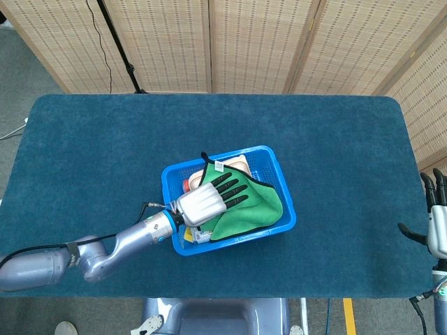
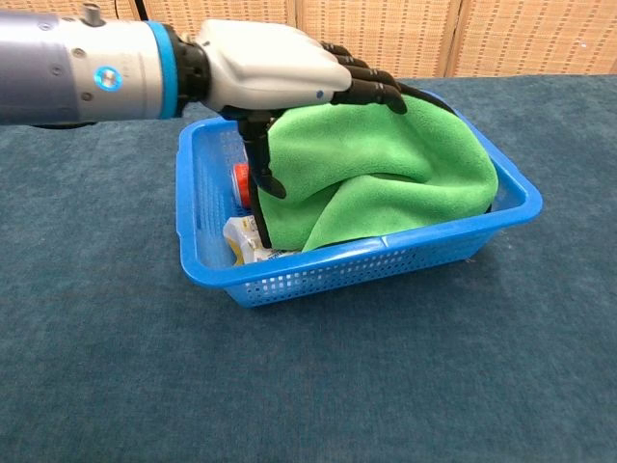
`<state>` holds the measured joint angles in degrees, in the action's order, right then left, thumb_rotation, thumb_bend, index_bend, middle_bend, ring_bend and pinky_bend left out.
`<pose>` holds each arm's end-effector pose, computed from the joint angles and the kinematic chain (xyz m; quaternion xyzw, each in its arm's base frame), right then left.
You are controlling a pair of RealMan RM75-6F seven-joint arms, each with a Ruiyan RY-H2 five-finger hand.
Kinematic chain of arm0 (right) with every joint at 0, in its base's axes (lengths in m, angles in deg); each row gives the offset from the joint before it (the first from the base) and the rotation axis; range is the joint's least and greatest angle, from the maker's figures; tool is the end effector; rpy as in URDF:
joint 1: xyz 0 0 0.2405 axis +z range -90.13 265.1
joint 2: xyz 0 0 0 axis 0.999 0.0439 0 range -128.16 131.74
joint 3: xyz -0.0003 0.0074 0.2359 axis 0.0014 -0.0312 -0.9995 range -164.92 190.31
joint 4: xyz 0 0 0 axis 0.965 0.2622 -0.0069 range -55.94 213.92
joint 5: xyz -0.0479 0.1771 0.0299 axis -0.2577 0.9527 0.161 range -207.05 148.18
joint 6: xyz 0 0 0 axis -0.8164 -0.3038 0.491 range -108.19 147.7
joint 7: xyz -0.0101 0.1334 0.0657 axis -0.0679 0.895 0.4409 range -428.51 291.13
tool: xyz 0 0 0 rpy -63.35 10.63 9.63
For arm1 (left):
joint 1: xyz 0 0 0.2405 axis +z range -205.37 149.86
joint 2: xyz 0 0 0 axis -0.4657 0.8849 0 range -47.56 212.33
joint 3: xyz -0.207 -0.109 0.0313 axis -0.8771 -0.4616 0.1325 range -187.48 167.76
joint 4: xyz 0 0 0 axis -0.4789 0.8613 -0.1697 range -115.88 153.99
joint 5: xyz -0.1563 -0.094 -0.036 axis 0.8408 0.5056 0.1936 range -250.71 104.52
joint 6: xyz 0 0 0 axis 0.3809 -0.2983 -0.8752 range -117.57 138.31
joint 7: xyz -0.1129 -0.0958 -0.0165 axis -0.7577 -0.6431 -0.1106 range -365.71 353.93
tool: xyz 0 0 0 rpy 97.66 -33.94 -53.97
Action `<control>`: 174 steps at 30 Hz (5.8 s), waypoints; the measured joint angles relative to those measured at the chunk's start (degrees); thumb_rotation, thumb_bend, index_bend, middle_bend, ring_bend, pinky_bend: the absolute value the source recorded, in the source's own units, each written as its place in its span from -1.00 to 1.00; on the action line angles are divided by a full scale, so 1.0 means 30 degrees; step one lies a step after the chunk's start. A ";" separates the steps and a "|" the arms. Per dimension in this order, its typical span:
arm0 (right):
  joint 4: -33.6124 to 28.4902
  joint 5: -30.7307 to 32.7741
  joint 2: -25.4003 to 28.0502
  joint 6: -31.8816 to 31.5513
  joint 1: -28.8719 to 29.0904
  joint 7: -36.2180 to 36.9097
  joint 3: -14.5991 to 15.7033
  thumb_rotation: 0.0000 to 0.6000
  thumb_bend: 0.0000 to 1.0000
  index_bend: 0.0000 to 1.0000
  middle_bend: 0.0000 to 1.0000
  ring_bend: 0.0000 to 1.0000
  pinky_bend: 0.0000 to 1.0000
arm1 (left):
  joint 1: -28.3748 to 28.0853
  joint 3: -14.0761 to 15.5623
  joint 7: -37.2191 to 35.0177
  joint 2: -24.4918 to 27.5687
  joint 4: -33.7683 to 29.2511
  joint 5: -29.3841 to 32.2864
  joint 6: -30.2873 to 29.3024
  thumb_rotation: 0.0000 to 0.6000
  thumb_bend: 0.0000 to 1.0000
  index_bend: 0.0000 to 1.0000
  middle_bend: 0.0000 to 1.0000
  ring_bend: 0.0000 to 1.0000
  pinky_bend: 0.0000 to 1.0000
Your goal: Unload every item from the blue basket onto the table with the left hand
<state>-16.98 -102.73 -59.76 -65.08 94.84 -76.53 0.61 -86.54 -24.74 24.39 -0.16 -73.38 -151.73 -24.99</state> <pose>-0.2811 -0.2192 0.2152 0.5231 -0.3526 0.3808 0.6761 -0.0044 0.3173 -0.0018 -0.8993 -0.0810 -0.3380 0.2655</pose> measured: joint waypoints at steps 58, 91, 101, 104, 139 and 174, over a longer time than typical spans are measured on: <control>-0.0864 -0.2695 0.1094 0.1626 0.0449 0.3125 0.1394 1.00 -1.00 -1.00 -1.00 -1.00 -1.00 | 0.3335 0.1711 -1.3374 -0.0799 1.5132 0.1594 -0.3098 0.64 -0.94 -1.00 -1.00 -1.00 -1.00; -0.0833 -0.2229 0.1618 0.1921 0.0492 0.4084 0.1467 1.00 -1.00 -1.00 -1.00 -1.00 -1.00 | -0.0019 -0.0319 -1.8965 0.1135 0.2650 0.3924 0.2012 0.90 -1.00 -1.00 -1.00 -1.00 -1.00; -0.0913 -0.2259 0.1620 0.1950 0.0535 0.4010 0.1499 1.00 -1.00 -1.00 -1.00 -1.00 -1.00 | 0.0393 -0.0126 -1.9851 0.0893 0.2471 0.3152 0.1918 0.91 -1.00 -1.00 -1.00 -1.00 -1.00; -0.0932 -0.2307 0.1654 0.1873 0.0498 0.4064 0.1514 1.00 -1.00 -1.00 -1.00 -1.00 -1.00 | 0.0441 -0.0124 -1.9914 0.0594 0.2854 0.3569 0.1895 0.90 -1.00 -1.00 -1.00 -1.00 -1.00; -0.0845 -0.2276 0.1526 0.1429 0.0397 0.3842 0.1433 1.00 -1.00 -1.00 -1.00 -1.00 -1.00 | 0.1642 -0.2167 -1.9060 -0.0175 0.2245 0.5924 -0.1849 1.00 0.34 -0.15 -0.30 -0.18 0.20; -0.0687 -0.2877 0.0564 0.1181 0.0575 0.1932 0.1679 1.00 -1.00 -1.00 -1.00 -1.00 -1.00 | 0.2342 -0.0209 -2.1965 0.0193 0.8818 -0.0251 -0.4455 1.00 -1.00 -1.00 -1.00 -1.00 -1.00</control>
<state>-19.04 -111.36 -58.06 -61.53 96.57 -70.73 5.65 -79.51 -25.36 -41.51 0.41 -46.93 -152.48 -38.35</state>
